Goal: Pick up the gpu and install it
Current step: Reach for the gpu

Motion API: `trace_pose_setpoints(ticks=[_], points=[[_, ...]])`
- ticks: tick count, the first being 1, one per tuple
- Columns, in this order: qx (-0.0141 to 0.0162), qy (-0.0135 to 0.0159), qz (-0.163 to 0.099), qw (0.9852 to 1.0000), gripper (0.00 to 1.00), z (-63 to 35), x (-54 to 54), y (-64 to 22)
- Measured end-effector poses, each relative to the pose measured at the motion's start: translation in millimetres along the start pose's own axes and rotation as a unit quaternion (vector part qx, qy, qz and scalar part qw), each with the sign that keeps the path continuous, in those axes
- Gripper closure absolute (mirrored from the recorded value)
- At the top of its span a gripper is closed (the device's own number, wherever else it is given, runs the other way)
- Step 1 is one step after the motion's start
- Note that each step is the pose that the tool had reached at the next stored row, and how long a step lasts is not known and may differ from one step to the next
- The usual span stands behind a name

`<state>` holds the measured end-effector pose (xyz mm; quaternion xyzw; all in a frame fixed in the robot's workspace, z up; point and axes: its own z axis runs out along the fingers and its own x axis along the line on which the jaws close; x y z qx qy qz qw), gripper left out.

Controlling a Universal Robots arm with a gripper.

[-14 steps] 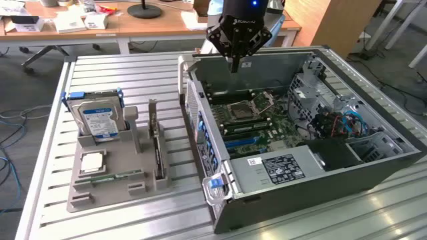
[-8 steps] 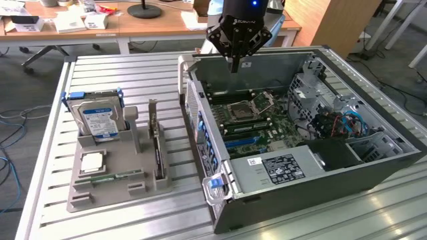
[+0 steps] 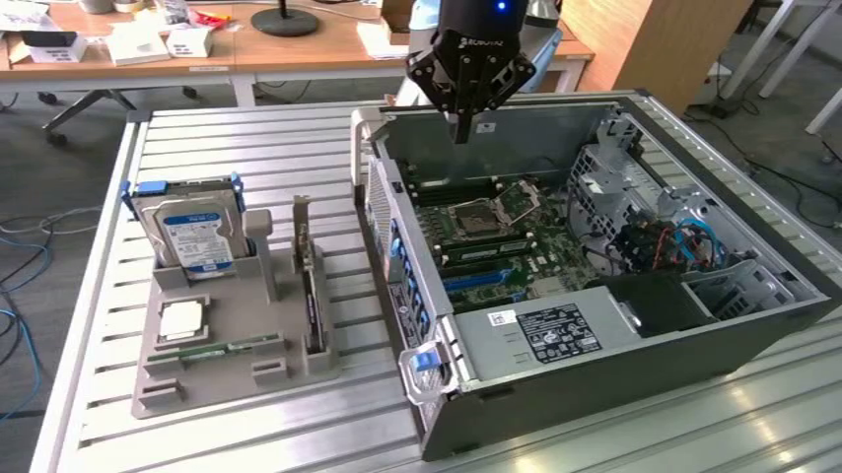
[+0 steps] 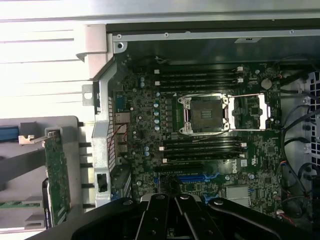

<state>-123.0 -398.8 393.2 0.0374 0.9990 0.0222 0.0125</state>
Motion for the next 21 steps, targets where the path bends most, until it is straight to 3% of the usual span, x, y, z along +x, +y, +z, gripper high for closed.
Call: trace_pose_setpoints(ticks=[21], points=[[0.0001,0.0001,0.000,1.0000,0.89,0.8,36.5,-2.8]])
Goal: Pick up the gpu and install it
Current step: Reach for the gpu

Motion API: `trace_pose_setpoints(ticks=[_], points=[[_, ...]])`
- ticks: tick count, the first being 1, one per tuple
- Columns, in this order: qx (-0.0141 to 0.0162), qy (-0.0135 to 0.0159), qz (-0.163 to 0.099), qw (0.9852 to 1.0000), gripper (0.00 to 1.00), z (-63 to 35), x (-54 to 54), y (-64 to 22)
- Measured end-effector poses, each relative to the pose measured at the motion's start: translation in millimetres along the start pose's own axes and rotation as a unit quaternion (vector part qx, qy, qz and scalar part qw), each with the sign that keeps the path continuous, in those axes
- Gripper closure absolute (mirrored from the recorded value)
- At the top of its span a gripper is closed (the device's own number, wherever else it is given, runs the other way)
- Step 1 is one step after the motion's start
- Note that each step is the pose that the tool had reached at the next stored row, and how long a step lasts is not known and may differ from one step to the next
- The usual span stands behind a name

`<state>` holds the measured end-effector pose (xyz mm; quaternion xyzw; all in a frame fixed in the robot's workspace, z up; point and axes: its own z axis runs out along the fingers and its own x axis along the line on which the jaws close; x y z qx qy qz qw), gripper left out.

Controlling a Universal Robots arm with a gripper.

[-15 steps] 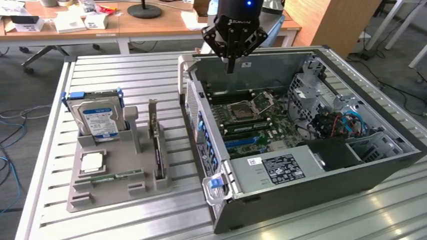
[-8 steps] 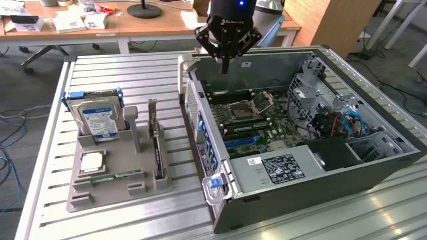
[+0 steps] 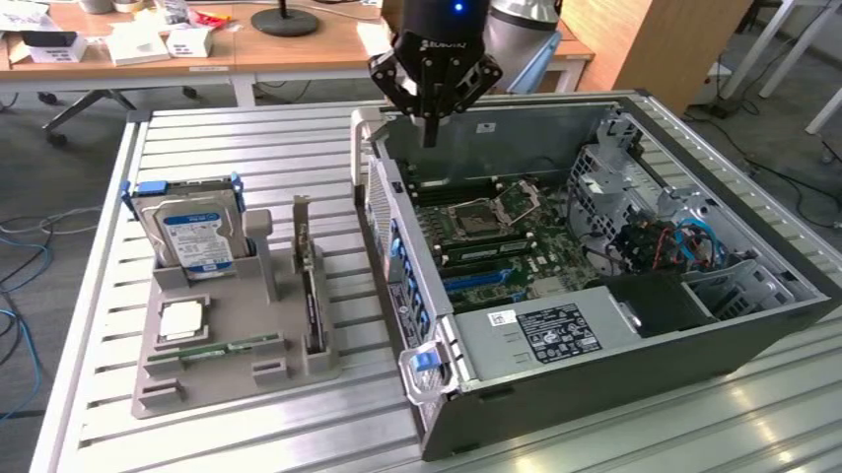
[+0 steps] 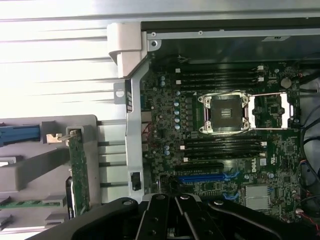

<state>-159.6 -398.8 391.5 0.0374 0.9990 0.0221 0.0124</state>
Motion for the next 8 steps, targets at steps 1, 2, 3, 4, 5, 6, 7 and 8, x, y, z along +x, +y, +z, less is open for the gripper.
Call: trace_pose_setpoints(ticks=[1,2,3,4,5,6,7,8], points=[[0.0000,0.0000,0.000,1.0000,0.89,0.0,1.8,-0.1],[0.0000,0.0000,0.000,1.0000,0.89,0.1,3.7,-0.3],[0.0000,0.0000,0.000,1.0000,0.89,0.1,5.5,-0.4],[0.0000,0.0001,0.000,1.0000,0.89,0.2,7.3,-0.6],[0.0000,0.0000,0.000,1.0000,0.89,0.2,9.1,-0.7],[0.0000,0.0001,0.000,1.0000,0.89,0.3,11.0,-0.8],[0.0000,0.0001,0.000,1.0000,0.89,0.3,12.8,-1.0],[0.0000,0.0001,0.000,1.0000,0.89,0.3,14.6,-1.1]])
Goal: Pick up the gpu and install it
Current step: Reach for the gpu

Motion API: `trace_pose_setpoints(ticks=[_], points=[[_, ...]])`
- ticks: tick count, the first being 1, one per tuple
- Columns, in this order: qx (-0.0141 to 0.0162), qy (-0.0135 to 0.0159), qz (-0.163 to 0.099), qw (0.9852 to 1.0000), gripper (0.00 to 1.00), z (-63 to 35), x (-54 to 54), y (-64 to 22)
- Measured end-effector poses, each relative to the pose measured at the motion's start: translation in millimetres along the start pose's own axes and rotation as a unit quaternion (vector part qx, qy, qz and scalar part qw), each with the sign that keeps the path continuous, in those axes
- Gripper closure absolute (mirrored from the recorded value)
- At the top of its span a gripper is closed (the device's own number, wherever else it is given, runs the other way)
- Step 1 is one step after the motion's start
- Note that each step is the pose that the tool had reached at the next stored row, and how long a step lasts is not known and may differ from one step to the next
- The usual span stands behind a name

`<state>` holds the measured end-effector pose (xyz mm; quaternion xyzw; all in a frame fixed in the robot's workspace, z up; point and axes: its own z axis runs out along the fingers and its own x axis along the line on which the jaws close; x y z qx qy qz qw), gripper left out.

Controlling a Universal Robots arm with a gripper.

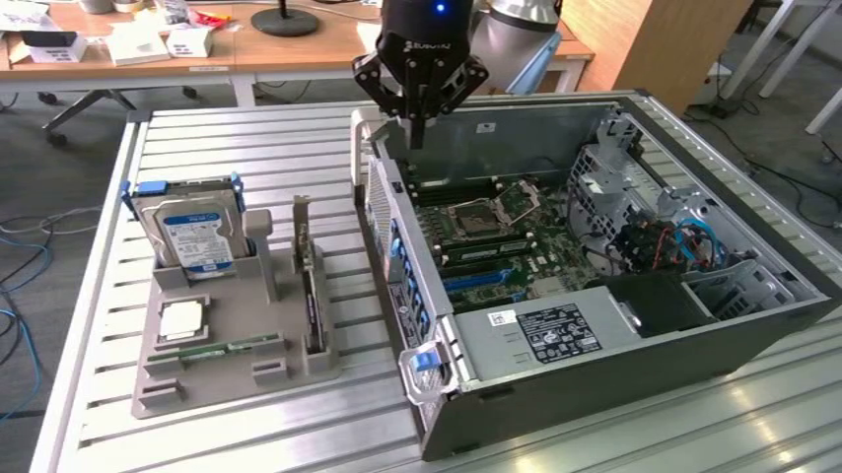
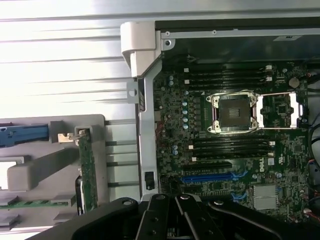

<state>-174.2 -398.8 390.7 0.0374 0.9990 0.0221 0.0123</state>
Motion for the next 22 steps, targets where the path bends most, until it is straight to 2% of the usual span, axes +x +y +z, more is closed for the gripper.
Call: trace_pose_setpoints(ticks=[10,22], points=[[0.0000,0.0002,0.000,1.0000,0.89,0.4,17.2,-1.2],[0.0000,0.0006,0.000,1.0000,0.89,0.8,32.1,-2.3]])
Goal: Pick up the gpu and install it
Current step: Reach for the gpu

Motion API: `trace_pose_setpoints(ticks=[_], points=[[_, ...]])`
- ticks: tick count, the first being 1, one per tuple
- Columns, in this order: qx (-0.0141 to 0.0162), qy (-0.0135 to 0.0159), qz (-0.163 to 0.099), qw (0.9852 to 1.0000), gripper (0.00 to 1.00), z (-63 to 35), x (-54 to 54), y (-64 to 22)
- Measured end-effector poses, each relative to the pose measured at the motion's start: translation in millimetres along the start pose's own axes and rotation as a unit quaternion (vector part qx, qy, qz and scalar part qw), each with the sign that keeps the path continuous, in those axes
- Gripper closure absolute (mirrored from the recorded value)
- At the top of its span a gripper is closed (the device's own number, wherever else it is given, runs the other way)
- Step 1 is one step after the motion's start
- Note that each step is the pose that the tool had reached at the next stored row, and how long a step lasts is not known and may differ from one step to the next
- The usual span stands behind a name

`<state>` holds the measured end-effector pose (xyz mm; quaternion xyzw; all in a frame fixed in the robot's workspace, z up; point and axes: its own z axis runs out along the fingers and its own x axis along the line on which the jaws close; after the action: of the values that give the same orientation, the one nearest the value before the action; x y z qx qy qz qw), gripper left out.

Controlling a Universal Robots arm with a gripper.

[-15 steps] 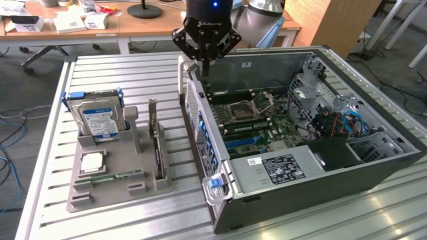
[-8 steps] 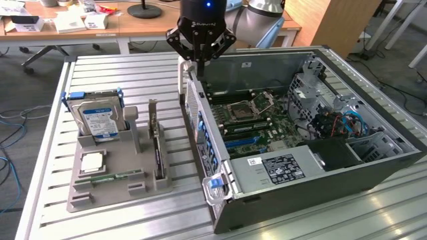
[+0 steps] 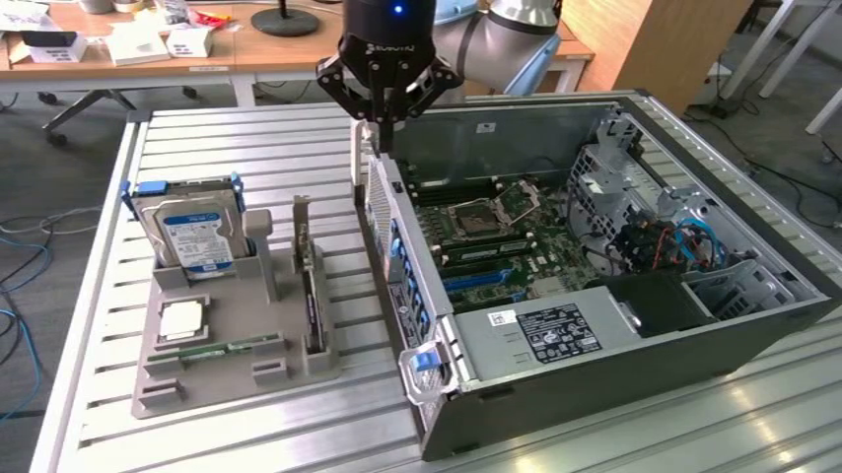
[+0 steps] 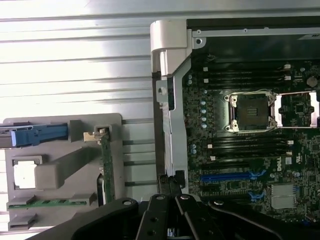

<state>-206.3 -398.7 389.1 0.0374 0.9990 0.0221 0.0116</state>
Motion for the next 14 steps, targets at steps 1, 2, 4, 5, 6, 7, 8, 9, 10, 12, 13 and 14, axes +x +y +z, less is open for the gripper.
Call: trace_pose_setpoints(ticks=[1,2,4,5,6,7,8,9,10,12,13,14], points=[[0.0000,0.0000,0.000,1.0000,0.89,0.0,1.4,-0.1],[0.0000,0.0000,0.000,1.0000,0.89,0.0,2.8,-0.2],[0.0001,0.0001,0.000,1.0000,0.89,0.0,6.2,-0.5],[0.0000,0.0000,0.000,1.0000,0.89,0.1,8.1,-0.6],[0.0000,0.0000,0.000,1.0000,0.89,0.2,10.0,-0.7],[0.0000,0.0001,0.000,1.0000,0.89,0.2,12.0,-0.8],[0.0001,0.0001,0.000,1.0000,0.89,0.2,14.2,-1.0],[0.0001,0.0001,0.000,1.0000,0.89,0.3,16.6,-1.1],[0.0001,0.0001,0.000,1.0000,0.89,0.3,18.9,-1.3],[0.0001,0.0002,0.000,1.0000,0.89,0.5,23.7,-1.6],[0.0001,0.0002,0.000,1.0000,0.89,0.6,26.0,-1.7],[0.0002,0.0004,0.000,1.0000,0.89,0.7,28.2,-1.9]])
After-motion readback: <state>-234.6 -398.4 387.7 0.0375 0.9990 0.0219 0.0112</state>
